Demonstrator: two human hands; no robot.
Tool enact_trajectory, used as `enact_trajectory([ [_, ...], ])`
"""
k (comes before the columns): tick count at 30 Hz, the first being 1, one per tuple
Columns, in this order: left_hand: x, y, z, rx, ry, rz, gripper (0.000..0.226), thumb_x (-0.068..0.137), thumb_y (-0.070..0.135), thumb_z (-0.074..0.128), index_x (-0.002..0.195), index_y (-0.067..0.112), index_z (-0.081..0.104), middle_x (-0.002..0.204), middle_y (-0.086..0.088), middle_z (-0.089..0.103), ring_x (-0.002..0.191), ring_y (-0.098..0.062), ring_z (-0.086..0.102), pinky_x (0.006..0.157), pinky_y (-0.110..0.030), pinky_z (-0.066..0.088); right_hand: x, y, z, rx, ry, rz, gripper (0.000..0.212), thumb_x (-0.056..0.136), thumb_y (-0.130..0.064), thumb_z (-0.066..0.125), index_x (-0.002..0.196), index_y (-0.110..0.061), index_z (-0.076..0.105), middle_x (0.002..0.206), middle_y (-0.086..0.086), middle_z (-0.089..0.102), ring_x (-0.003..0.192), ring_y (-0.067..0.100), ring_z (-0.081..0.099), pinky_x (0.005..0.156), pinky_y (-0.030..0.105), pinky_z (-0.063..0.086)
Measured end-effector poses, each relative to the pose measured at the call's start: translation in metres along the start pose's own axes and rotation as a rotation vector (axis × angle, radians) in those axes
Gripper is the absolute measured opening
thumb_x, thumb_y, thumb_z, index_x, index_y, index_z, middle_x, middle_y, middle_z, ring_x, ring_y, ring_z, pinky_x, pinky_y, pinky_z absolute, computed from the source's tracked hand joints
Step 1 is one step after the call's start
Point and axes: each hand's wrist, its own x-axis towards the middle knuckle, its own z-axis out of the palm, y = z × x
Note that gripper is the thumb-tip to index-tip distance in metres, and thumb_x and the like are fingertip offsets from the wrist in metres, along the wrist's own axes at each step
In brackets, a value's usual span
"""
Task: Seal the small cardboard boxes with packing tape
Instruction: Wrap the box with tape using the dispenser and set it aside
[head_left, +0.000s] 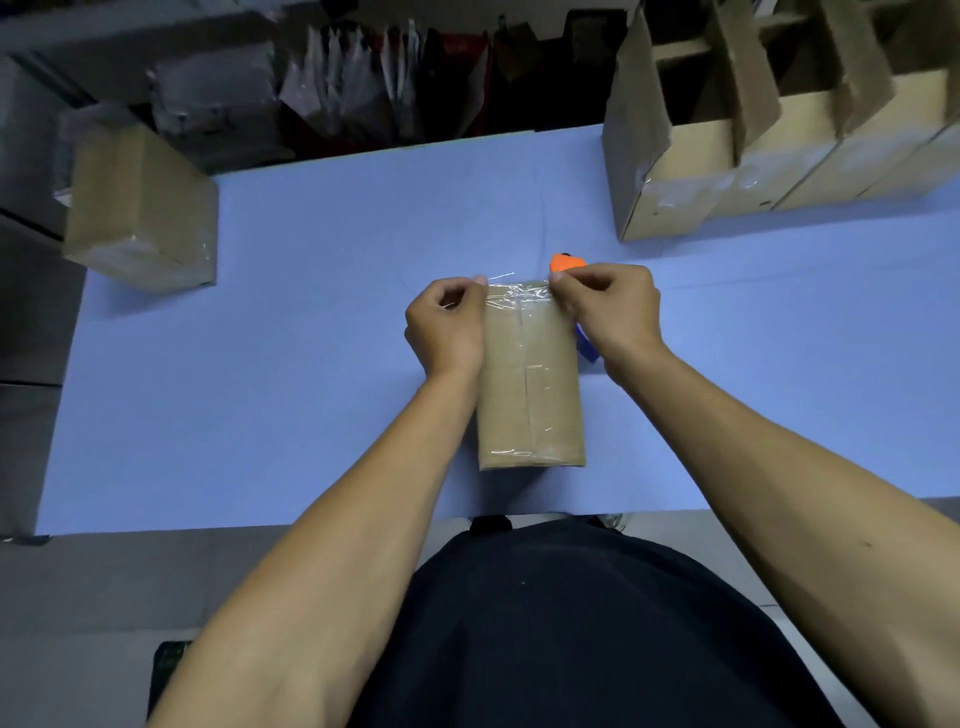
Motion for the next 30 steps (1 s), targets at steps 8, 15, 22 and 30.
enact_trajectory([
  [8, 0.017, 0.043, -0.017, -0.131, 0.067, 0.236, 0.022, 0.086, 0.014, 0.065, 0.068, 0.021, 0.054, 0.077, 0.006, 0.061, 0.070, -0.005, 0.054, 0.068, -0.019, 0.043, 0.012, -0.061, 0.016, 0.235, 0.009, -0.143, 0.012, 0.075, -0.016, 0.075, 0.066, -0.020, 0.069, 0.068, -0.002, 0.069, 0.066, 0.011, 0.061, 0.069, 0.031, 0.052],
  [15, 0.011, 0.031, -0.024, -0.057, 0.081, 0.341, 0.025, 0.090, 0.010, 0.063, 0.072, 0.020, 0.051, 0.090, -0.005, 0.059, 0.078, 0.004, 0.055, 0.067, -0.006, 0.040, 0.010, -0.053, 0.025, 0.050, 0.006, -0.264, 0.010, 0.088, -0.024, 0.065, 0.080, -0.019, 0.066, 0.081, -0.005, 0.068, 0.080, 0.010, 0.062, 0.083, 0.036, 0.053],
  [22, 0.007, 0.012, -0.022, -0.020, 0.146, 0.332, 0.014, 0.080, 0.002, 0.058, 0.077, 0.014, 0.051, 0.082, -0.001, 0.056, 0.071, -0.003, 0.052, 0.068, -0.011, 0.040, 0.004, -0.025, 0.022, 0.040, 0.163, -0.093, 0.010, 0.093, -0.017, 0.052, 0.083, -0.017, 0.056, 0.076, -0.001, 0.066, 0.069, 0.015, 0.068, 0.069, 0.033, 0.054],
  [30, -0.009, -0.005, -0.005, -0.075, 0.051, 0.245, 0.014, 0.096, 0.010, 0.055, 0.109, 0.012, 0.061, 0.107, -0.001, 0.066, 0.093, -0.007, 0.061, 0.080, -0.009, 0.045, -0.005, -0.021, 0.012, 0.000, 0.002, -0.109, 0.026, 0.098, -0.036, 0.055, 0.115, -0.020, 0.067, 0.098, -0.015, 0.064, 0.083, -0.006, 0.055, 0.073, -0.004, 0.034],
])
